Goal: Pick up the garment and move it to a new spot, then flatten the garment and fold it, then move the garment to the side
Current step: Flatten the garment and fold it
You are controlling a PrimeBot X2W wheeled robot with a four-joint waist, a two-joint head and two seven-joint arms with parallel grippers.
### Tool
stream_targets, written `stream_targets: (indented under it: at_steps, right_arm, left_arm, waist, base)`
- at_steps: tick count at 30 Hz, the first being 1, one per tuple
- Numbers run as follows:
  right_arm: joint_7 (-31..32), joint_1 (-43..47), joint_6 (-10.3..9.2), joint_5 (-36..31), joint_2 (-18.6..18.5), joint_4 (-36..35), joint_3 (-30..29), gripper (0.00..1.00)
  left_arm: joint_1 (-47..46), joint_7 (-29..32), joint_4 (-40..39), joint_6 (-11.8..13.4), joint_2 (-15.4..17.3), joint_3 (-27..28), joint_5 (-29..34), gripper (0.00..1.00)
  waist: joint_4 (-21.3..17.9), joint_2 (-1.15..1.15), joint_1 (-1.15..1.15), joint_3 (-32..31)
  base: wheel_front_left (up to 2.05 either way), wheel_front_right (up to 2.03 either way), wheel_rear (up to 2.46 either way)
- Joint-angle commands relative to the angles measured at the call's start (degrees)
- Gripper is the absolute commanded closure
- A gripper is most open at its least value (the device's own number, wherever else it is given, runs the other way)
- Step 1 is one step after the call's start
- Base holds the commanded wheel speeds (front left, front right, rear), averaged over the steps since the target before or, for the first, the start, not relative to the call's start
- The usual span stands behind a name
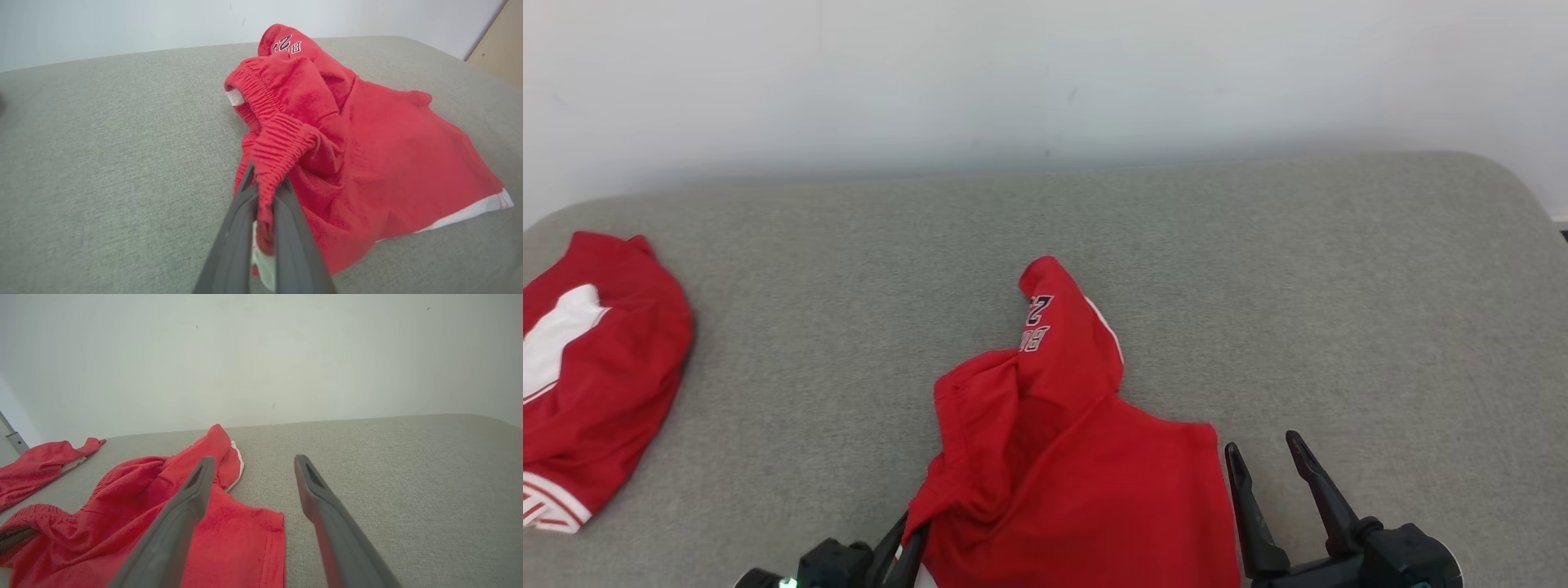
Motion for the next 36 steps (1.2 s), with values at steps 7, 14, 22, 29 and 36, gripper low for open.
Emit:
stream_targets:
  at_steps: [7,14,22,29,36]
  right_arm:
    - [-0.04,-1.06,-0.13,-0.17,-0.19,0.81,0.08,0.00]
    - [-0.04,-1.79,-0.13,-0.09,-0.02,1.31,0.00,0.00]
    - [-0.04,-0.62,-0.13,0.35,0.49,1.73,-0.52,0.00]
    - [-0.04,0.99,-0.13,0.82,0.65,1.68,-1.23,0.00]
    - [-0.04,2.26,-0.13,0.88,0.58,1.86,-1.63,0.00]
  left_arm:
    - [-5.54,-0.53,5.09,-0.99,-0.83,-0.02,0.32,1.00]
    - [-10.02,-2.10,11.80,-1.11,-1.98,0.98,0.63,0.66]
    - [-8.58,-2.87,12.07,-1.22,-3.31,0.99,1.83,0.00]
    - [-3.64,-2.85,1.98,-0.17,-3.22,1.96,3.86,0.00]
    - [2.17,-2.86,-7.85,1.54,-2.14,3.77,4.85,0.00]
  waist:
    - [-4.66,0.00,0.01,1.69]
    - [-5.87,0.00,0.01,2.77]
    - [-3.82,0.00,0.01,1.25]
    - [0.17,0.00,0.01,-0.45]
    - [3.06,0.00,0.01,-1.89]
  base:
    - [0.00,0.00,0.00]
    - [0.00,0.00,0.00]
    - [0.00,0.00,0.00]
    - [0.00,0.00,0.00]
    - [0.00,0.00,0.00]
